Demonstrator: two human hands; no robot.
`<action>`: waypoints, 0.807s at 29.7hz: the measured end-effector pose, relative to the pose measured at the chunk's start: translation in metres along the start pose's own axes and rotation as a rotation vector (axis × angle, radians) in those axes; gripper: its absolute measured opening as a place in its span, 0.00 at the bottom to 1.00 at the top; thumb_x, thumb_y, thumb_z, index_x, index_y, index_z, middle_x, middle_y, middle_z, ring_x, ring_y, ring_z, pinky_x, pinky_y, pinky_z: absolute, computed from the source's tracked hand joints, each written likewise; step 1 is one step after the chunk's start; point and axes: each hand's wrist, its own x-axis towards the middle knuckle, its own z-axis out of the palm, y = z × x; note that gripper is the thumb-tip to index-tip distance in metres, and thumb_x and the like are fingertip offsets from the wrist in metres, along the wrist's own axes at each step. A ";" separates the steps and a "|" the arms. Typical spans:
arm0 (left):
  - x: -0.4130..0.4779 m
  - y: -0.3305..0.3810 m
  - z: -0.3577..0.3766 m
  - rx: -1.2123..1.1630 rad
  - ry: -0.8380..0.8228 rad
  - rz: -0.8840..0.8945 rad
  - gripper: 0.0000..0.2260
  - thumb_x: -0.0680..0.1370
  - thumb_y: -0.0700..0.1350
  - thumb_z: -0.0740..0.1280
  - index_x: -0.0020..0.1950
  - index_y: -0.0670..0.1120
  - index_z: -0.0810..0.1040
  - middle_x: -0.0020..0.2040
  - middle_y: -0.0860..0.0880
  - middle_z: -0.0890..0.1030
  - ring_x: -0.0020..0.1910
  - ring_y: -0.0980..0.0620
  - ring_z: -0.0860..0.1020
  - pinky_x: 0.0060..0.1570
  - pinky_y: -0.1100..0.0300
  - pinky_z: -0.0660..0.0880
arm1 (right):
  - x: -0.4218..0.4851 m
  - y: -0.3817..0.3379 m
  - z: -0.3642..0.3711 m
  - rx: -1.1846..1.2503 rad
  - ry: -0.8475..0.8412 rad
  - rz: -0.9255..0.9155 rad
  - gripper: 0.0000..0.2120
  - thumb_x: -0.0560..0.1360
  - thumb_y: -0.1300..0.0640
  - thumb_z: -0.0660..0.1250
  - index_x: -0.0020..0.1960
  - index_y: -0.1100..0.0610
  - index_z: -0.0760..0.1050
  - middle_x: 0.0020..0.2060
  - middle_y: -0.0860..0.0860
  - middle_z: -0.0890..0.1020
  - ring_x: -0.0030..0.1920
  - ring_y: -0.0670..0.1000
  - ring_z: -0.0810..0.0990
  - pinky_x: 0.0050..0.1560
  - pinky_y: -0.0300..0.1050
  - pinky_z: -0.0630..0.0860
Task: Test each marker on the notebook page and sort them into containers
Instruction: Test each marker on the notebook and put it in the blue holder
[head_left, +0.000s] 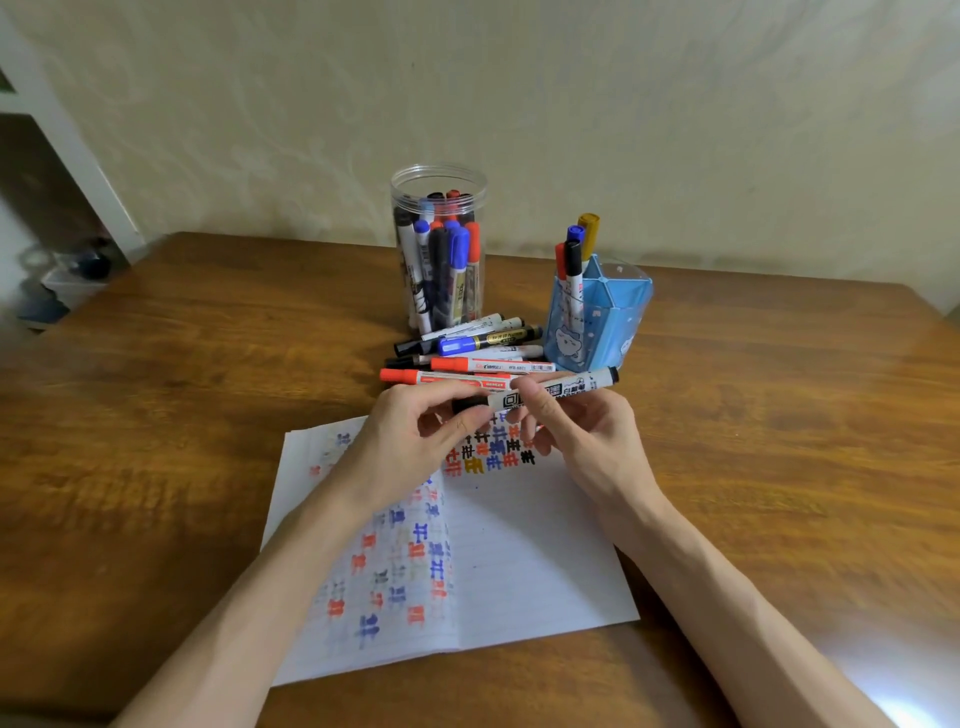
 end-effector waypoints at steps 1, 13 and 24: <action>0.000 0.000 0.001 0.022 0.003 0.022 0.14 0.80 0.47 0.71 0.65 0.51 0.82 0.60 0.59 0.84 0.60 0.62 0.80 0.57 0.63 0.80 | -0.001 0.000 0.002 0.005 -0.006 -0.010 0.14 0.83 0.51 0.70 0.46 0.61 0.83 0.37 0.59 0.84 0.36 0.53 0.80 0.38 0.49 0.75; -0.003 -0.001 -0.003 0.046 -0.075 -0.074 0.07 0.81 0.44 0.68 0.53 0.55 0.84 0.42 0.56 0.84 0.42 0.55 0.83 0.39 0.64 0.79 | -0.002 -0.008 -0.014 -0.051 0.065 -0.074 0.10 0.80 0.53 0.70 0.47 0.61 0.81 0.37 0.50 0.85 0.38 0.49 0.83 0.43 0.42 0.80; -0.006 -0.009 -0.013 0.098 0.039 -0.040 0.14 0.75 0.53 0.73 0.60 0.54 0.84 0.56 0.63 0.83 0.58 0.64 0.80 0.47 0.70 0.78 | -0.001 -0.003 -0.029 -0.178 0.124 0.175 0.05 0.81 0.59 0.71 0.47 0.58 0.81 0.35 0.49 0.87 0.34 0.44 0.82 0.38 0.41 0.80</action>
